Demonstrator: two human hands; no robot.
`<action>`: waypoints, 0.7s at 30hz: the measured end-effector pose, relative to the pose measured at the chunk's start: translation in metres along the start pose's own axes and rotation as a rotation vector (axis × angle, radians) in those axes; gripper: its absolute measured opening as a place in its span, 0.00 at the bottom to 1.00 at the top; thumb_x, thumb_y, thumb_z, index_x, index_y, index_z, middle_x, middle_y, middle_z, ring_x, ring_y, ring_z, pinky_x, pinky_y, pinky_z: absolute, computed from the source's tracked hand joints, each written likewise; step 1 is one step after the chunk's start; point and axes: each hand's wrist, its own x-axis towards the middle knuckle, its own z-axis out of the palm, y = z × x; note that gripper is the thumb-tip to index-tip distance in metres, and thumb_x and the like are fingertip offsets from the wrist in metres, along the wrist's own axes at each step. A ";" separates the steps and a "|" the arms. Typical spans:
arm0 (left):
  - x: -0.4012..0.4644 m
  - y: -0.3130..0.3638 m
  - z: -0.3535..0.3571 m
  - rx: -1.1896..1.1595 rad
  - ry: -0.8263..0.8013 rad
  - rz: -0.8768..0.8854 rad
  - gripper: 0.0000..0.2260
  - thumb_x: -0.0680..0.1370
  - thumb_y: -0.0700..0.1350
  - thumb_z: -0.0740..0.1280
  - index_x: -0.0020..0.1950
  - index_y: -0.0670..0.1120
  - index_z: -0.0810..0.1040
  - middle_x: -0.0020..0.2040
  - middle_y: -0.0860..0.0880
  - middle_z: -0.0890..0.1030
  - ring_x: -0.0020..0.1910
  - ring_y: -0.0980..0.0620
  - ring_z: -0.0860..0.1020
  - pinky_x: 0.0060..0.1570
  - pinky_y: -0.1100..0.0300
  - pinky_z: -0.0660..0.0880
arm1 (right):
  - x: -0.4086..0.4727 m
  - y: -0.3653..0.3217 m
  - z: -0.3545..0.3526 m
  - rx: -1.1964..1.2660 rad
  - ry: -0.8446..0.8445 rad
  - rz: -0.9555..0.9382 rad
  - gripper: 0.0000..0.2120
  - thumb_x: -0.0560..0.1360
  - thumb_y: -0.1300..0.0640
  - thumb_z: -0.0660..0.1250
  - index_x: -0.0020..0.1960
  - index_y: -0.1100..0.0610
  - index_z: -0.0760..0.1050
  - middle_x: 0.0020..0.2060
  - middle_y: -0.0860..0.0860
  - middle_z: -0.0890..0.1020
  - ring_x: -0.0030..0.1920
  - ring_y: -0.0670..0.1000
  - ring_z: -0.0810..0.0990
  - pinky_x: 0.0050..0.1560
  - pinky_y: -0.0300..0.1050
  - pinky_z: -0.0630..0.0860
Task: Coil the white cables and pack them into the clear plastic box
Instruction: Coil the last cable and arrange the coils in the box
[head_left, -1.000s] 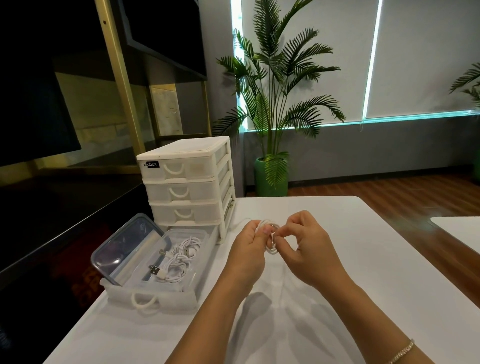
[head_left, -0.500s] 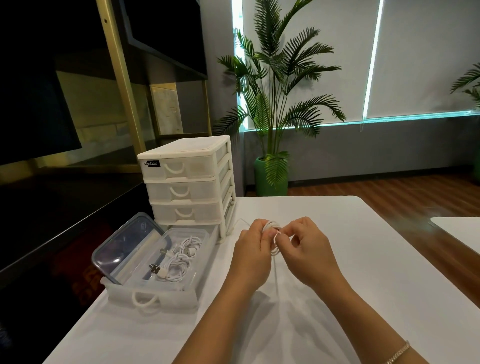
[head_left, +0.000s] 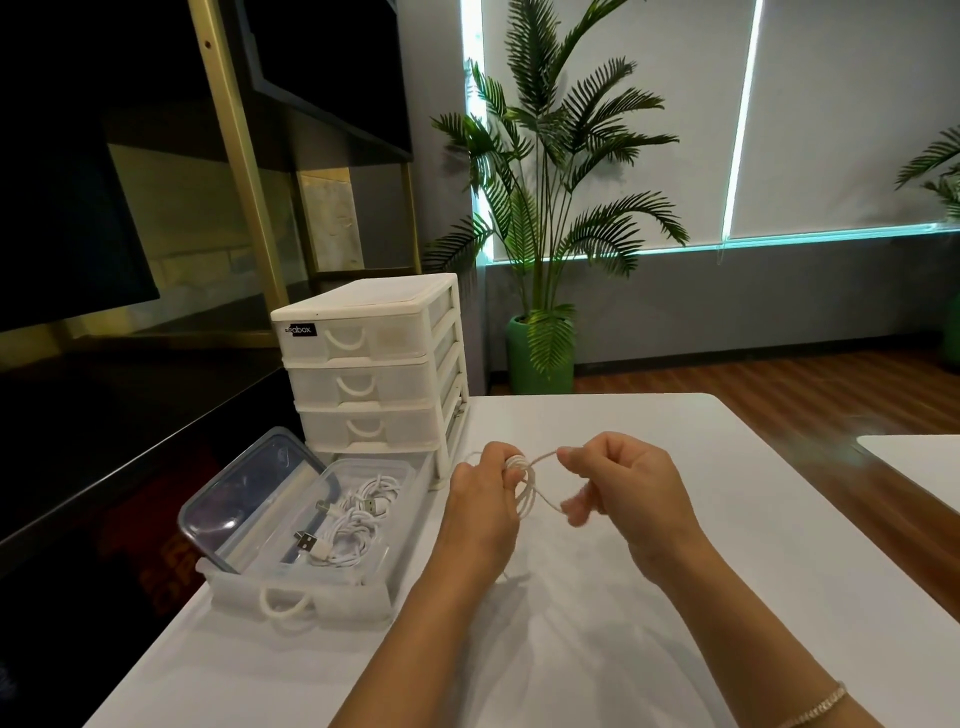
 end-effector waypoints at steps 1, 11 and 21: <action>0.001 -0.001 -0.001 0.002 0.005 -0.007 0.04 0.82 0.48 0.52 0.50 0.55 0.64 0.52 0.47 0.74 0.42 0.57 0.68 0.34 0.72 0.60 | 0.001 -0.001 -0.002 0.001 0.003 0.000 0.13 0.73 0.56 0.68 0.33 0.61 0.74 0.24 0.54 0.76 0.24 0.51 0.76 0.36 0.45 0.77; 0.001 -0.006 -0.003 0.022 0.026 -0.020 0.07 0.83 0.49 0.50 0.48 0.52 0.64 0.40 0.51 0.74 0.40 0.50 0.72 0.38 0.57 0.66 | 0.007 -0.006 -0.020 -0.394 0.028 -0.113 0.12 0.71 0.49 0.70 0.36 0.56 0.77 0.29 0.49 0.77 0.32 0.47 0.74 0.36 0.39 0.72; 0.002 -0.006 -0.004 0.158 0.073 0.023 0.12 0.83 0.49 0.47 0.55 0.48 0.68 0.45 0.45 0.74 0.47 0.46 0.73 0.43 0.55 0.69 | 0.007 -0.001 -0.025 -0.861 0.184 -0.099 0.17 0.71 0.36 0.63 0.42 0.50 0.75 0.33 0.45 0.74 0.32 0.45 0.71 0.29 0.34 0.63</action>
